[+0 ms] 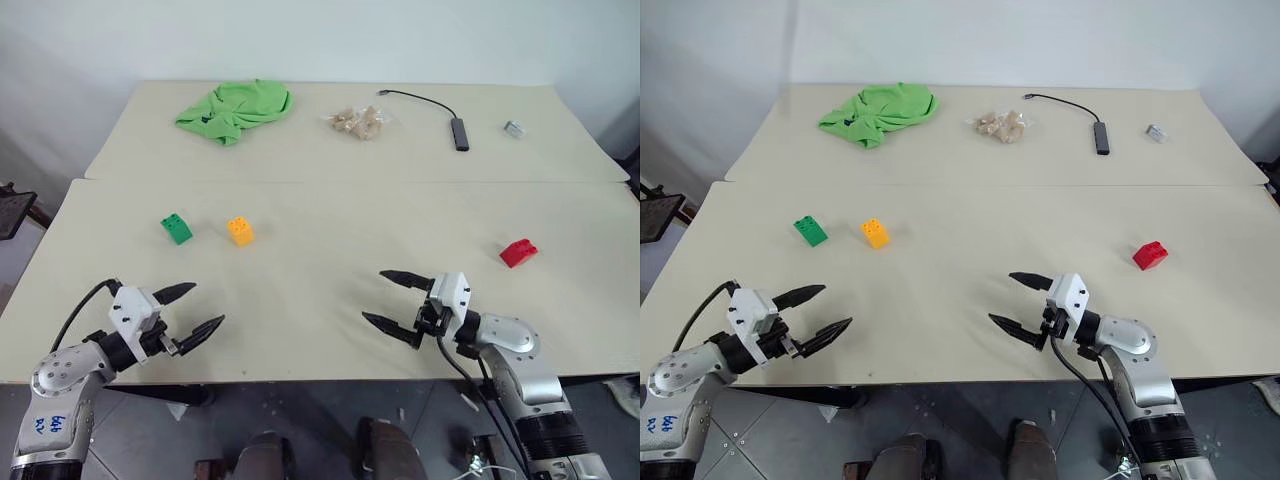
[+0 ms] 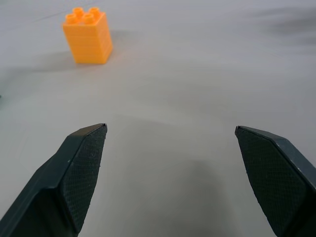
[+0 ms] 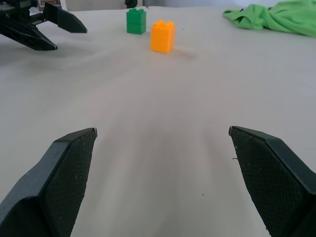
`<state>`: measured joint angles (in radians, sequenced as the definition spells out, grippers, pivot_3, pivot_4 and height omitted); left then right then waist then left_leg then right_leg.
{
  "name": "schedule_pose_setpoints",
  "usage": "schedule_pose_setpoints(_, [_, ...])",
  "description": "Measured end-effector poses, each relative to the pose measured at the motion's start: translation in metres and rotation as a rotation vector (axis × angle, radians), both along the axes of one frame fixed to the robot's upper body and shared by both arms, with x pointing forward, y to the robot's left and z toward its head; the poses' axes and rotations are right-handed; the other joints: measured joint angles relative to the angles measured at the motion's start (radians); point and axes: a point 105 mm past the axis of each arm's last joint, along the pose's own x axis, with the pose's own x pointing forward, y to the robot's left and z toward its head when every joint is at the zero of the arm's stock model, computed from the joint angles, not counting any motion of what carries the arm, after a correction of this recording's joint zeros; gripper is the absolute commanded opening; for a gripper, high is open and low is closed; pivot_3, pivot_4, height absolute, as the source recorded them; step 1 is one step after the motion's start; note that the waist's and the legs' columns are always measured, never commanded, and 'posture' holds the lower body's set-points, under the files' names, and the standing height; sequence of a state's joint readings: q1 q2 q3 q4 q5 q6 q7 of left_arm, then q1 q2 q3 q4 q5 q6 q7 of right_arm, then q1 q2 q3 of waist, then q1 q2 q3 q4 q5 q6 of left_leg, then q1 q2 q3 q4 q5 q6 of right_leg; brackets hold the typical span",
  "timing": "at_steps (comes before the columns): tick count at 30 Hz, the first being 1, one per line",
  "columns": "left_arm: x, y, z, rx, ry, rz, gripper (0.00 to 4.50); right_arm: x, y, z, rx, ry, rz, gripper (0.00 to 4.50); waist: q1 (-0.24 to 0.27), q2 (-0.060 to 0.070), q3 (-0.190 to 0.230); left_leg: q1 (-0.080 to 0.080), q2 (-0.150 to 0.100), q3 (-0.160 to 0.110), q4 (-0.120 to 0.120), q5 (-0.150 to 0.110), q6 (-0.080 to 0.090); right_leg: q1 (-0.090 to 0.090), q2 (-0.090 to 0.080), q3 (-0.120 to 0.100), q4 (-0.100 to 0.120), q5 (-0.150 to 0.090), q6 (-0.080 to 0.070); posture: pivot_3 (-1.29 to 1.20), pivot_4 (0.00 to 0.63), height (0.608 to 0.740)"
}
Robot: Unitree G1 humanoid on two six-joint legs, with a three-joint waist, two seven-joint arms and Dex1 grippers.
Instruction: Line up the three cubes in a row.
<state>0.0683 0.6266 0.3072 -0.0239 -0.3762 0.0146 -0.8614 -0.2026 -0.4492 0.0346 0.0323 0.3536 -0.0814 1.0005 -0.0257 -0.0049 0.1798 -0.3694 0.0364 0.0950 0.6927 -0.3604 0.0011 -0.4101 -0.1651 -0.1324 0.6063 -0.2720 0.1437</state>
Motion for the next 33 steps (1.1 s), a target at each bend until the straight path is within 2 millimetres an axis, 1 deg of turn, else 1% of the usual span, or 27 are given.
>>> schedule_pose_setpoints(3, [0.001,0.005,-0.001,0.014,0.041,0.008,4.44,0.002,0.001,0.003,0.004,-0.01,-0.006,4.5,0.0,0.0,0.0,0.0,0.0,0.0,0.0,0.0,0.0,0.0,0.0,0.0,0.0,0.0,0.0,0.0,0.15,0.74])
schedule_pose_setpoints(5, [0.001,0.005,0.002,-0.034,0.062,0.01,4.44,0.002,0.001,0.004,0.005,-0.014,-0.008,4.5,0.001,0.0,0.0,0.0,0.0,0.0,0.0,0.0,0.0,0.0,0.0,0.0,0.0,0.0,0.0,0.0,0.15,0.74])
schedule_pose_setpoints(7, [-0.001,-0.004,0.007,-0.061,0.065,-0.032,4.44,0.0,0.0,0.007,0.01,-0.02,-0.016,4.5,0.003,0.0,0.0,-0.001,0.0,-0.001,0.0,0.0,0.0,0.0,0.0,0.0,0.0,0.0,0.0,0.0,0.15,0.74])
schedule_pose_setpoints(9, [-0.004,-0.024,0.015,-0.043,0.05,-0.132,4.44,-0.008,-0.01,0.017,0.031,-0.02,-0.058,4.5,0.014,0.0,0.0,-0.001,0.0,-0.001,0.0,0.0,0.0,0.0,0.0,0.0,0.0,0.0,0.0,0.0,0.15,0.74])
schedule_pose_setpoints(11, [-0.006,-0.04,0.018,-0.028,0.041,-0.209,4.44,-0.014,-0.032,0.033,0.045,-0.032,-0.142,4.5,0.026,0.001,0.0,0.0,0.0,0.0,0.0,0.0,0.0,0.0,0.0,0.0,0.0,0.0,0.0,0.0,0.15,0.74])
schedule_pose_setpoints(12, [-0.003,-0.047,0.02,-0.034,0.034,-0.236,4.44,-0.02,-0.047,0.042,0.039,-0.052,-0.202,4.5,0.032,0.001,0.0,-0.001,0.0,0.0,0.001,0.0,0.0,0.0,0.0,0.0,-0.001,0.0,0.0,0.0,0.15,0.74])
schedule_pose_setpoints(13, [-0.001,-0.051,0.023,-0.039,0.024,-0.249,4.44,-0.024,-0.057,0.044,0.029,-0.053,-0.241,4.5,0.037,0.001,0.0,0.0,0.0,-0.001,0.001,0.0,0.0,0.001,0.0,0.0,-0.001,0.0,0.0,0.0,0.15,0.74])
schedule_pose_setpoints(14, [0.004,-0.06,0.028,-0.053,0.003,-0.278,4.44,-0.033,-0.075,0.045,0.008,-0.052,-0.316,4.5,0.05,0.001,0.0,-0.001,0.0,-0.001,0.001,0.0,0.0,0.001,0.0,0.0,-0.001,0.0,0.0,0.0,0.15,0.74])
schedule_pose_setpoints(16, [0.011,-0.081,0.035,-0.077,-0.03,-0.35,4.44,-0.05,-0.117,0.04,-0.03,-0.027,-0.504,4.5,0.065,0.0,-0.001,0.0,-0.001,0.0,0.002,0.0,0.0,0.002,0.0,0.0,-0.003,0.0,0.0,0.0,0.15,0.74])
schedule_pose_setpoints(17, [0.015,-0.089,0.035,-0.085,-0.03,-0.378,4.44,-0.056,-0.135,0.037,-0.034,-0.018,-0.589,4.5,0.065,0.0,-0.001,0.0,-0.002,0.001,0.002,0.0,0.001,0.002,0.0,0.001,-0.003,0.0,0.0,0.0,0.15,0.74])
schedule_pose_setpoints(18, [0.018,-0.101,0.034,-0.1,-0.03,-0.411,4.44,-0.064,-0.159,0.035,-0.024,-0.018,-0.706,4.5,0.064,0.0,-0.001,0.0,-0.002,0.002,0.002,0.0,0.001,0.003,0.0,0.002,-0.005,0.0,0.0,0.0,0.15,0.74])
schedule_pose_setpoints(19, [0.018,-0.11,0.032,-0.108,-0.027,-0.439,4.44,-0.069,-0.176,0.033,-0.015,-0.016,-0.789,4.5,0.062,0.0,-0.001,0.0,-0.002,0.002,0.002,0.0,0.001,0.003,0.0,0.002,-0.005,0.0,0.0,0.0,0.15,0.74])
schedule_pose_setpoints(22, [0.022,-0.13,0.027,-0.117,-0.017,-0.494,4.44,-0.082,-0.215,0.021,0.019,0.014,-0.985,4.5,0.043,0.001,-0.001,0.001,-0.002,0.003,0.001,0.0,0.001,0.002,0.001,0.003,-0.004,0.0,0.0,0.0,0.15,0.74])
schedule_pose_setpoints(23, [0.024,-0.134,0.026,-0.119,-0.017,-0.502,4.44,-0.084,-0.222,0.018,0.026,0.024,-1.023,4.5,0.037,0.001,-0.002,0.002,-0.001,0.003,0.0,0.0,0.001,0.002,0.001,0.003,-0.004,0.0,0.0,0.0,0.15,0.74])
schedule_pose_setpoints(25, [0.027,-0.139,0.025,-0.118,-0.014,-0.507,4.44,-0.08,-0.227,0.015,0.04,0.031,-1.06,4.5,0.021,0.003,-0.003,0.002,-0.001,0.004,0.0,0.0,0.001,0.002,0.001,0.004,-0.003,0.0,0.0,0.0,0.15,0.74])
schedule_pose_setpoints(26, [0.029,-0.14,0.026,-0.123,-0.016,-0.508,4.44,-0.071,-0.227,0.015,0.039,0.037,-1.061,4.5,0.015,0.003,-0.003,0.003,-0.001,0.005,0.0,0.0,0.001,0.002,0.001,0.006,-0.002,0.0,0.0,0.0,0.15,0.74])
schedule_pose_setpoints(29, [0.034,-0.145,0.027,-0.127,-0.027,-0.518,4.44,-0.033,-0.213,0.024,-0.004,0.046,-0.994,4.5,0.001,0.004,-0.003,0.003,-0.002,0.006,0.002,0.001,0.003,0.002,0.0,0.008,-0.002,0.0,0.0,0.0,0.15,0.74])
schedule_pose_setpoints(30, [0.035,-0.146,0.027,-0.132,-0.029,-0.523,4.44,-0.023,-0.211,0.028,-0.023,0.044,-0.982,4.5,0.002,0.004,-0.003,0.002,-0.001,0.006,0.003,0.001,0.003,0.002,0.0,0.008,-0.002,0.0,0.0,0.0,0.15,0.74])
schedule_pose_setpoints(31, [0.035,-0.147,0.027,-0.135,-0.028,-0.526,4.44,-0.014,-0.21,0.032,-0.039,0.039,-0.973,4.5,0.006,0.004,-0.003,0.002,-0.001,0.004,0.002,0.001,0.002,0.001,0.0,0.006,0.0,0.0,0.0,0.0,0.15,0.74])
schedule_pose_setpoints(32, [0.035,-0.147,0.026,-0.135,-0.027,-0.526,4.44,-0.012,-0.21,0.033,-0.041,0.04,-0.974,4.5,0.01,0.004,-0.003,0.002,-0.001,0.003,0.002,0.001,0.002,0.001,0.0,0.006,0.0,0.0,0.0,0.0,0.15,0.74])
schedule_pose_setpoints(33, [0.035,-0.146,0.027,-0.137,-0.027,-0.525,4.44,-0.006,-0.21,0.033,-0.04,0.057,-0.967,4.5,0.018,0.004,-0.003,0.001,-0.001,0.003,0.002,0.001,0.002,0.001,0.0,0.005,0.0,0.0,0.0,0.0,0.15,0.74])
